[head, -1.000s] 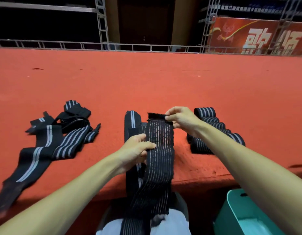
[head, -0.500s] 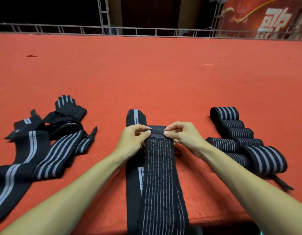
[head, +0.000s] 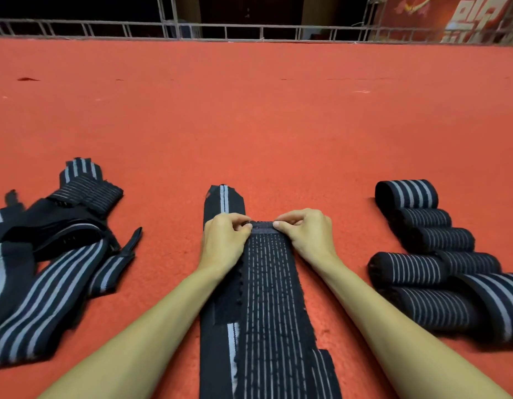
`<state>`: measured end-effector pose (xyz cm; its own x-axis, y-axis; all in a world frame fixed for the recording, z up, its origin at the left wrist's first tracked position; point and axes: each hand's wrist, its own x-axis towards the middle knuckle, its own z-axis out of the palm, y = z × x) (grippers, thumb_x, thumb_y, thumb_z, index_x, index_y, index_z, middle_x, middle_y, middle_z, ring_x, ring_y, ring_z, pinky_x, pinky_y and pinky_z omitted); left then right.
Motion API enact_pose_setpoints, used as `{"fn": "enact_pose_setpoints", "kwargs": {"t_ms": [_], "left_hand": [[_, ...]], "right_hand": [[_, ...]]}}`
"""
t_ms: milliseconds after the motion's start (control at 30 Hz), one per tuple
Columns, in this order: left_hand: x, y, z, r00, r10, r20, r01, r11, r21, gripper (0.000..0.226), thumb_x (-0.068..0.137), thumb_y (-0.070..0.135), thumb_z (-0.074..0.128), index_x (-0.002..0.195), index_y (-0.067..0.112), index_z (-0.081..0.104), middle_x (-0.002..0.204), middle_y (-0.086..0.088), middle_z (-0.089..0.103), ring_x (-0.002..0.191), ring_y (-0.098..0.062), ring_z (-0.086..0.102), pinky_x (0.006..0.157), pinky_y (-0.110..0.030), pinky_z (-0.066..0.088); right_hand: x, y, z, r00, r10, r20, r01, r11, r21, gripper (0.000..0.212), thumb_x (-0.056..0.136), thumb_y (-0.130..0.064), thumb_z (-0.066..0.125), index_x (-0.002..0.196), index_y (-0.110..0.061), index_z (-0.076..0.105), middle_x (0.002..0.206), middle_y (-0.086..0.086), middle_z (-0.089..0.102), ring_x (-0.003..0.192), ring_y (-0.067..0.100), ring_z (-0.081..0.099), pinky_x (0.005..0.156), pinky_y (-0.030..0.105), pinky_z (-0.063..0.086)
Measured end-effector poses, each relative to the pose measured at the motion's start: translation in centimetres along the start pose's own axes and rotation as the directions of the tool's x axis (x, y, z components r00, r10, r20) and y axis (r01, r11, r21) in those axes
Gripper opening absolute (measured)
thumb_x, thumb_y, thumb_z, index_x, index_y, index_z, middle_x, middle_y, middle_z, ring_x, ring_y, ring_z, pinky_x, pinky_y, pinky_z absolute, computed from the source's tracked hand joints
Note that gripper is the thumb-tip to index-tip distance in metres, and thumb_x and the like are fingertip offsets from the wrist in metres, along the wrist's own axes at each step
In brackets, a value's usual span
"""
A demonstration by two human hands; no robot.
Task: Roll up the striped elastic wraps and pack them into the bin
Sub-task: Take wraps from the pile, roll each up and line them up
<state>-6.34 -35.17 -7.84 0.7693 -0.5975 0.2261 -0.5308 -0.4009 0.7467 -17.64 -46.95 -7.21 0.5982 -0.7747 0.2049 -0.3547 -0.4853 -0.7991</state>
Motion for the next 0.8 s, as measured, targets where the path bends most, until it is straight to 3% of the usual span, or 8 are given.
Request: {"fn": "enact_pose_setpoints", "kwargs": {"t_ms": [133, 233, 333, 433, 533, 600, 700, 800], "left_hand": [[-0.1, 0.2, 0.2, 1.000, -0.006, 0.025, 0.005, 0.998, 0.058, 0.026, 0.090, 0.023, 0.060, 0.115, 0.020, 0.069, 0.081, 0.009, 0.063, 0.092, -0.015, 0.062, 0.078, -0.027, 0.044], [0.0, 0.1, 0.2, 0.999, -0.013, 0.052, 0.007, 0.994, 0.107, 0.017, 0.093, 0.027, 0.056, 0.106, 0.029, 0.066, 0.087, 0.013, 0.053, 0.094, -0.014, 0.057, 0.081, -0.028, 0.040], [-0.4, 0.2, 0.0, 0.993, 0.006, 0.116, -0.017, 0.995, 0.095, 0.011, 0.096, 0.028, 0.051, 0.104, 0.029, 0.058, 0.100, 0.011, 0.045, 0.101, -0.017, 0.054, 0.090, -0.032, 0.037], [-1.4, 0.8, -1.1, 0.973, 0.110, 0.201, -0.131, 0.987, 0.094, 0.005, 0.099, 0.023, 0.042, 0.102, 0.026, 0.045, 0.109, 0.007, 0.040, 0.108, -0.015, 0.044, 0.085, -0.025, 0.020], [-2.5, 2.8, -3.3, 0.954, 0.121, 0.273, -0.107, 0.992, -0.063, 0.001, 0.098, 0.023, 0.041, 0.098, 0.024, 0.041, 0.098, 0.003, 0.053, 0.090, -0.014, 0.050, 0.075, -0.031, 0.031], [-3.5, 4.5, -4.9, 0.944, 0.156, 0.290, -0.109, 0.979, -0.170, 0.004, 0.098, 0.026, 0.044, 0.097, 0.025, 0.040, 0.086, 0.003, 0.054, 0.073, -0.011, 0.049, 0.068, -0.032, 0.037], [-5.3, 6.5, -7.4, 0.935, 0.244, 0.258, -0.188, 0.956, -0.223, 0.005, 0.099, 0.025, 0.047, 0.103, 0.025, 0.048, 0.095, 0.004, 0.058, 0.084, -0.009, 0.053, 0.080, -0.030, 0.042], [-7.3, 8.3, -10.0, 0.925, 0.285, 0.251, -0.210, 0.934, -0.288, 0.015, 0.099, 0.020, 0.049, 0.110, 0.018, 0.058, 0.100, 0.006, 0.062, 0.091, -0.005, 0.056, 0.081, -0.020, 0.044]], "right_hand": [[0.3, 0.2, 0.5, 1.000, 0.005, -0.014, -0.006, 0.996, -0.094, 0.011, 0.082, -0.024, 0.074, 0.092, -0.019, 0.077, 0.088, -0.008, 0.066, 0.076, 0.001, 0.057, 0.071, 0.007, 0.035], [0.5, 0.1, 0.9, 0.999, -0.016, 0.041, 0.023, 0.982, -0.186, 0.016, 0.086, -0.024, 0.068, 0.099, -0.019, 0.075, 0.102, -0.002, 0.065, 0.092, 0.010, 0.060, 0.081, 0.015, 0.037], [0.1, -0.5, 0.8, 0.996, -0.036, 0.078, 0.050, 0.982, -0.181, 0.008, 0.087, -0.019, 0.064, 0.093, -0.020, 0.070, 0.102, 0.000, 0.060, 0.092, 0.013, 0.055, 0.084, 0.022, 0.038], [-0.7, -1.5, -0.6, 0.987, -0.116, 0.107, 0.130, 0.982, -0.136, 0.008, 0.087, -0.013, 0.063, 0.089, -0.019, 0.068, 0.095, 0.000, 0.068, 0.089, 0.014, 0.058, 0.086, 0.029, 0.043], [-1.6, -3.7, -2.9, 0.960, -0.237, 0.147, 0.263, 0.945, -0.194, 0.009, 0.088, -0.010, 0.061, 0.084, -0.015, 0.068, 0.086, 0.002, 0.070, 0.087, 0.020, 0.060, 0.077, 0.029, 0.037], [-2.4, -5.4, -4.3, 0.945, -0.298, 0.137, 0.323, 0.920, -0.223, 0.010, 0.088, -0.011, 0.060, 0.085, -0.014, 0.068, 0.085, 0.003, 0.071, 0.088, 0.023, 0.060, 0.080, 0.034, 0.039], [-4.1, -7.6, -6.6, 0.928, -0.352, 0.124, 0.371, 0.905, -0.206, 0.011, 0.088, -0.013, 0.059, 0.086, -0.019, 0.068, 0.082, -0.005, 0.068, 0.090, 0.023, 0.061, 0.085, 0.042, 0.043], [-6.4, -9.6, -8.9, 0.919, -0.358, 0.163, 0.383, 0.908, -0.169, 0.011, 0.090, -0.016, 0.059, 0.092, -0.018, 0.070, 0.084, -0.005, 0.068, 0.084, 0.014, 0.059, 0.078, 0.028, 0.041]]}}
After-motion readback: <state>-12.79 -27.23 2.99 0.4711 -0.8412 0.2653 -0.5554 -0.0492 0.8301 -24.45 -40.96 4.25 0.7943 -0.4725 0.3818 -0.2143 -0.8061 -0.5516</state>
